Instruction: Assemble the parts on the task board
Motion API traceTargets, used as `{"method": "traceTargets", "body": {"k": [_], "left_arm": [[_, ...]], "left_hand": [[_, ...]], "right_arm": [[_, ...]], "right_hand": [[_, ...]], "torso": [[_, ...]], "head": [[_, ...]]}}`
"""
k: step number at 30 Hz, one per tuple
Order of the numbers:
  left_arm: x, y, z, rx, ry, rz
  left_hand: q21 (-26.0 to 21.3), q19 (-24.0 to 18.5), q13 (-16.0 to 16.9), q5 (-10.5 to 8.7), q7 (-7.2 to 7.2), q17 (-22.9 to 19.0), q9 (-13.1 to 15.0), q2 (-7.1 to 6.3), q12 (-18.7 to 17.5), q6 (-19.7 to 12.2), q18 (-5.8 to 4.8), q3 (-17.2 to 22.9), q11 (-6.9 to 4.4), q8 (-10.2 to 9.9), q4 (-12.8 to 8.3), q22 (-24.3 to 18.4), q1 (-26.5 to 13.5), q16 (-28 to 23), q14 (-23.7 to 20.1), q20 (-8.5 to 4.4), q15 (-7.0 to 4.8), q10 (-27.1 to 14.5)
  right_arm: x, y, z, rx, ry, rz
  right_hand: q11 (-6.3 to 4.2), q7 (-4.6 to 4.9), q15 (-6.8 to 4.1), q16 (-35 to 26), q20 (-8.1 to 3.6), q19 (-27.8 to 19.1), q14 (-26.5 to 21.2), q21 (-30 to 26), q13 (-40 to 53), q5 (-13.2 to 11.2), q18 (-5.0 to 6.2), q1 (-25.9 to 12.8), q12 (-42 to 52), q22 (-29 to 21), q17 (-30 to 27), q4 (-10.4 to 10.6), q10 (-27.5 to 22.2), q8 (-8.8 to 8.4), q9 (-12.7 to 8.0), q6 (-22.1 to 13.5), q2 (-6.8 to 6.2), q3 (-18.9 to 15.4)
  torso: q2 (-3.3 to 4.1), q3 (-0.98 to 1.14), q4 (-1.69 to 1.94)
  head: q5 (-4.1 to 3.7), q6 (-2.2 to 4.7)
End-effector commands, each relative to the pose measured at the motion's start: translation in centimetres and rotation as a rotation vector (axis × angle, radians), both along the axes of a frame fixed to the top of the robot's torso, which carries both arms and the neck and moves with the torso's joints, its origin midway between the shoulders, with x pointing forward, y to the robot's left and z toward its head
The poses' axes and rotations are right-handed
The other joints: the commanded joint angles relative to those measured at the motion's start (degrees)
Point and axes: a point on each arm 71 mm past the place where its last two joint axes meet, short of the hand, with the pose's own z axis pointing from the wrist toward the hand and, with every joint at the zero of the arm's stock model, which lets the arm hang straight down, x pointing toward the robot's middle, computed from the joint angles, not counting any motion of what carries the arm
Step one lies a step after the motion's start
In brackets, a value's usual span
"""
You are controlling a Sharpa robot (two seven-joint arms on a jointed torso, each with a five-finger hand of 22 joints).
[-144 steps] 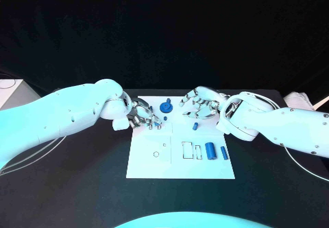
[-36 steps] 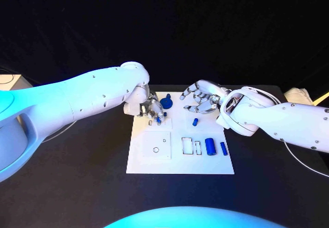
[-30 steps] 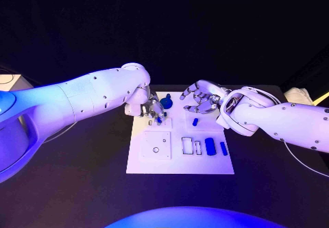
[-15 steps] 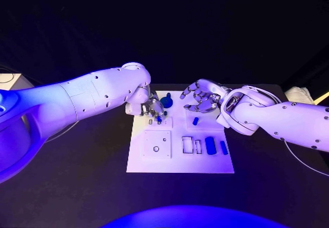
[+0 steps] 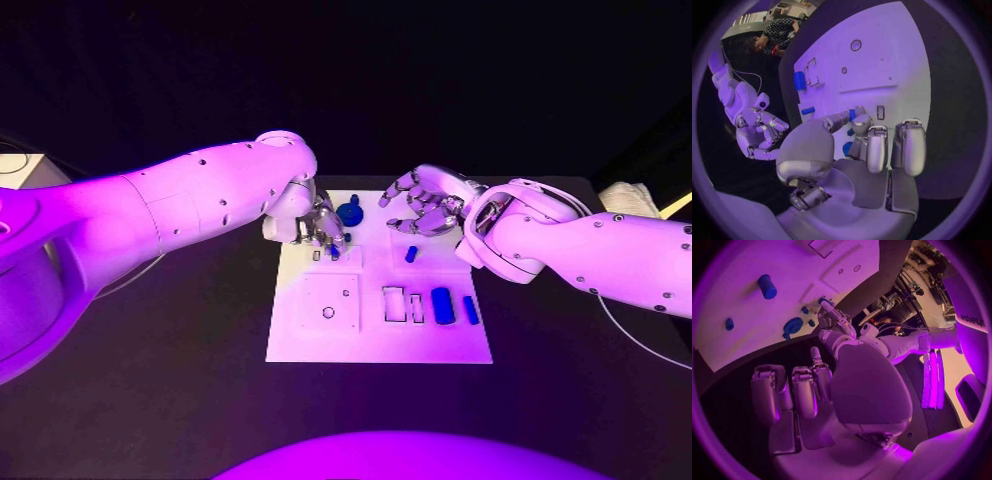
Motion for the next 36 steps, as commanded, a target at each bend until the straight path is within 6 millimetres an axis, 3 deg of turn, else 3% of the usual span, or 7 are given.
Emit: {"method": "traceTargets", "body": {"k": [1,36], "left_arm": [[-0.20,-0.14,-0.08,0.005,0.018,-0.026],[-0.17,0.26,-0.12,0.016,0.024,-0.032]], "left_hand": [[0.27,0.77,-0.05,0.17,-0.95,15.09,0.09,1.54,0.14,1.30,-0.09,4.05,-0.06,-0.02,-3.80,7.57,2.14,0.20,6.16,0.10,-0.42,0.25],[0.24,0.74,-0.07,0.18,-0.96,15.09,0.12,1.27,0.10,1.33,-0.08,4.24,-0.07,-0.06,-3.92,7.53,2.10,0.20,6.16,0.09,-0.42,0.27]], "right_arm": [[0.01,0.04,0.03,-0.004,-0.010,0.007],[0.12,-0.11,0.00,-0.007,-0.009,0.003]], "right_hand": [[0.03,0.37,-0.04,-0.33,0.03,4.05,5.23,-0.26,7.25,0.29,0.75,-0.39,-0.03,12.95,12.39,-0.04,-0.04,-0.21,-0.05,0.09,0.05,0.25],[0.03,0.37,-0.04,-0.27,0.04,4.09,5.26,-0.16,7.28,0.40,0.73,-0.62,0.01,12.99,12.50,-0.12,0.01,-0.25,-0.07,0.15,0.02,0.46]], "torso": [[0.02,-0.03,0.05],[0.05,0.01,0.00]], "head": [[0.01,-0.05],[-0.09,-0.24]]}}
